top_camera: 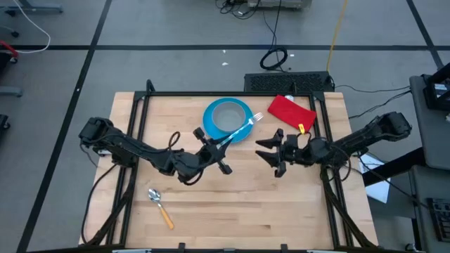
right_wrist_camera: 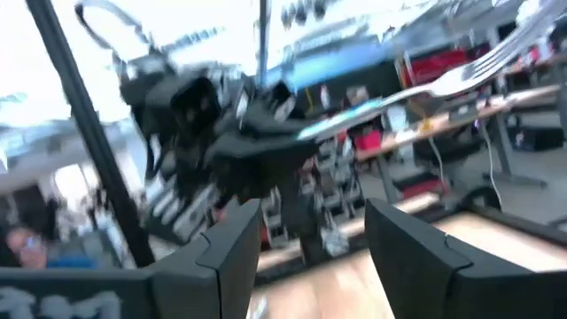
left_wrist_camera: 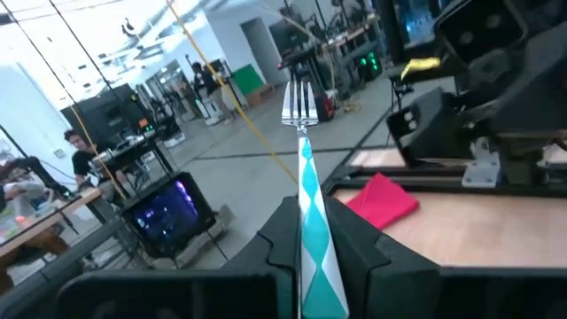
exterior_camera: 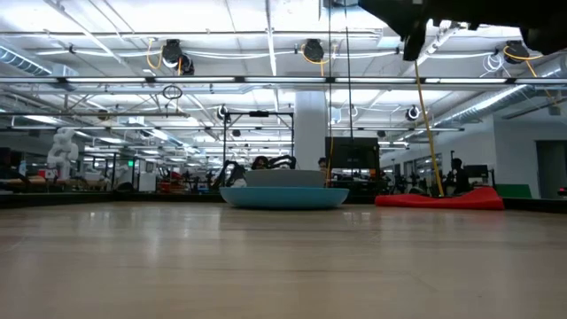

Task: Pick and place plate/cup/fork/spoon on tray
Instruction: Put the blue patterned fork beside the blue plate

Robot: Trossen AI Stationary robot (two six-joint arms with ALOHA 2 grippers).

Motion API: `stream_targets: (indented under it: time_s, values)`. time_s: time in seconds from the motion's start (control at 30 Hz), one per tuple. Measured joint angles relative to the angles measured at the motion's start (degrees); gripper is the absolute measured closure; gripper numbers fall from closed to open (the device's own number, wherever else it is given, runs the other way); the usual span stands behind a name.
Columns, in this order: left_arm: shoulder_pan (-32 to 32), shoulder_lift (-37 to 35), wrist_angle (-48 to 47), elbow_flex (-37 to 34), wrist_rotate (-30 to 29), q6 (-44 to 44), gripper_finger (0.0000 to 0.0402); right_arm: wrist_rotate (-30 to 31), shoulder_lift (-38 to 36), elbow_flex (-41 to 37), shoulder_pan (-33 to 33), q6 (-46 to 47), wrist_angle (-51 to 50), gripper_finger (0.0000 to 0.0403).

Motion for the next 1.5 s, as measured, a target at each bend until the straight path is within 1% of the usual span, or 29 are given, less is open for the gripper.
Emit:
stream_targets:
  time_s: [0.13,0.23,0.3,0.43,0.53,0.73,0.93,1.07,1.37,1.5]
  values:
    - [0.0,0.8,5.2,0.0,0.8,3.3,0.0369,-2.4,2.6,0.1,-3.5,1.2,8.4,0.0211]
    - [0.0,2.3,12.1,0.0,1.6,9.5,0.0369,-4.6,4.8,1.3,-6.2,5.4,12.7,0.0211]
    - [0.0,3.4,17.2,0.0,1.7,13.3,0.0368,-7.1,6.0,2.9,-7.8,7.7,13.7,0.0211]
    - [0.3,5.1,23.2,0.0,1.7,18.7,0.0369,-7.7,8.2,6.2,-9.6,12.4,13.5,0.0211]
    - [0.7,5.7,25.1,0.0,1.4,20.3,0.0369,-7.7,9.4,8.4,-10.6,12.7,13.2,0.0211]
    - [1.0,5.7,25.3,0.0,1.3,21.2,0.0368,-8.0,11.1,11.6,-11.9,12.9,11.7,0.0211]
    - [1.0,5.7,25.8,0.0,1.5,22.7,0.0369,-7.5,11.5,11.9,-13.1,13.4,12.0,0.0216]
    - [1.1,5.7,25.8,0.0,1.6,23.0,0.0369,-7.4,11.5,11.9,-13.3,13.4,12.4,0.0250]
    - [2.3,5.6,23.7,0.0,2.8,22.6,0.0369,-7.2,11.5,11.9,-13.4,12.3,12.9,0.0360]
    - [2.3,5.6,23.3,0.0,2.9,22.9,0.0368,-7.4,11.5,11.9,-13.4,11.8,13.8,0.0392]
